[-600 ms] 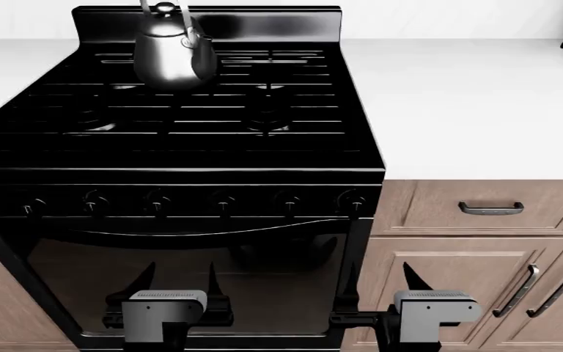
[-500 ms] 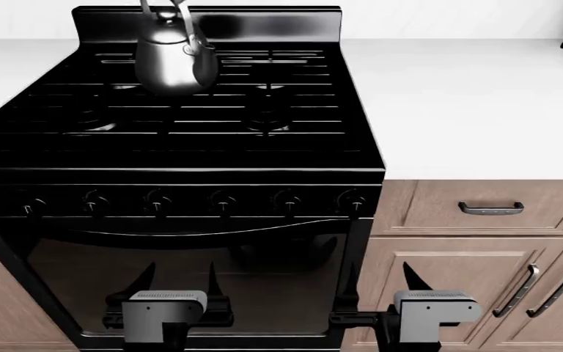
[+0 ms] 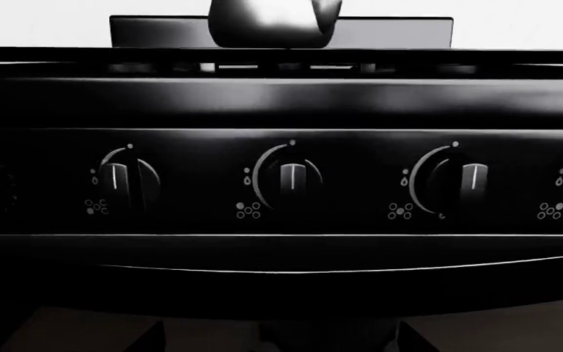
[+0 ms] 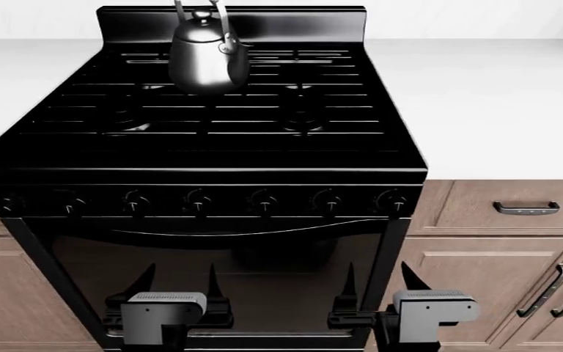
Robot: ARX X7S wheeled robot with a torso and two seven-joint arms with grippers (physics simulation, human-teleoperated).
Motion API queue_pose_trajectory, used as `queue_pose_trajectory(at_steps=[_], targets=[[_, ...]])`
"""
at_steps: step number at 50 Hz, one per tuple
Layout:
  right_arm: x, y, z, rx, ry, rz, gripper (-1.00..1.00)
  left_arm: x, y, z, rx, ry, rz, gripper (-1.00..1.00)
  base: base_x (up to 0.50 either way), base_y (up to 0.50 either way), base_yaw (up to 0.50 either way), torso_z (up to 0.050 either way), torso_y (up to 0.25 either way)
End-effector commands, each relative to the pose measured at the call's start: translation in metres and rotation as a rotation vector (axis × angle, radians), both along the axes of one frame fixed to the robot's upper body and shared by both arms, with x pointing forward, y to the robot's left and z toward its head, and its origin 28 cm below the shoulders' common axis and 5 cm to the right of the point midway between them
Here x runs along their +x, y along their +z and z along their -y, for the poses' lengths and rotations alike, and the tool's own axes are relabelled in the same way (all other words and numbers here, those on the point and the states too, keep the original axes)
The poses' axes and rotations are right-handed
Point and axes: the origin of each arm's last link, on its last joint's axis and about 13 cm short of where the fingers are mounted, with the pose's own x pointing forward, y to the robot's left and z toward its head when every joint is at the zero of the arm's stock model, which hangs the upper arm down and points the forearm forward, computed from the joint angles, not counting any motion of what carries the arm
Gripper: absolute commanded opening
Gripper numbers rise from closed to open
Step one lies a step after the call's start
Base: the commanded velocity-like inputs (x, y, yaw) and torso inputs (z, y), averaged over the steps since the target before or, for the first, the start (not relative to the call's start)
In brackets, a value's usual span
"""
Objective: Turn on the center burner of the stove.
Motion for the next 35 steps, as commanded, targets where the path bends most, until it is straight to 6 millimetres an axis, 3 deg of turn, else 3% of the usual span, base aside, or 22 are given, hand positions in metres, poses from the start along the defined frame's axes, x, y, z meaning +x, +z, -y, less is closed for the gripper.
queue_pose_trajectory(at_steps=[1, 25, 35], targets=[[0.0002, -0.0003, -0.0007, 0.001, 0.004, -0.005, 1.00, -0.0005, 0.0010, -0.0012, -0.013, 0.004, 0.004, 1.00, 0.00, 0.50, 0.00, 0.000, 0.000], [0.0005, -0.0003, -0.0011, -0.011, 0.011, -0.005, 1.00, -0.0013, 0.0005, -0.0017, -0.013, 0.003, 0.015, 1.00, 0.00, 0.50, 0.00, 0.000, 0.000], [0.0004, -0.0010, -0.0006, -0.081, 0.020, -0.034, 1.00, -0.0018, -0.0008, -0.0014, 0.003, -0.006, 0.017, 1.00, 0.00, 0.00, 0.00, 0.000, 0.000]])
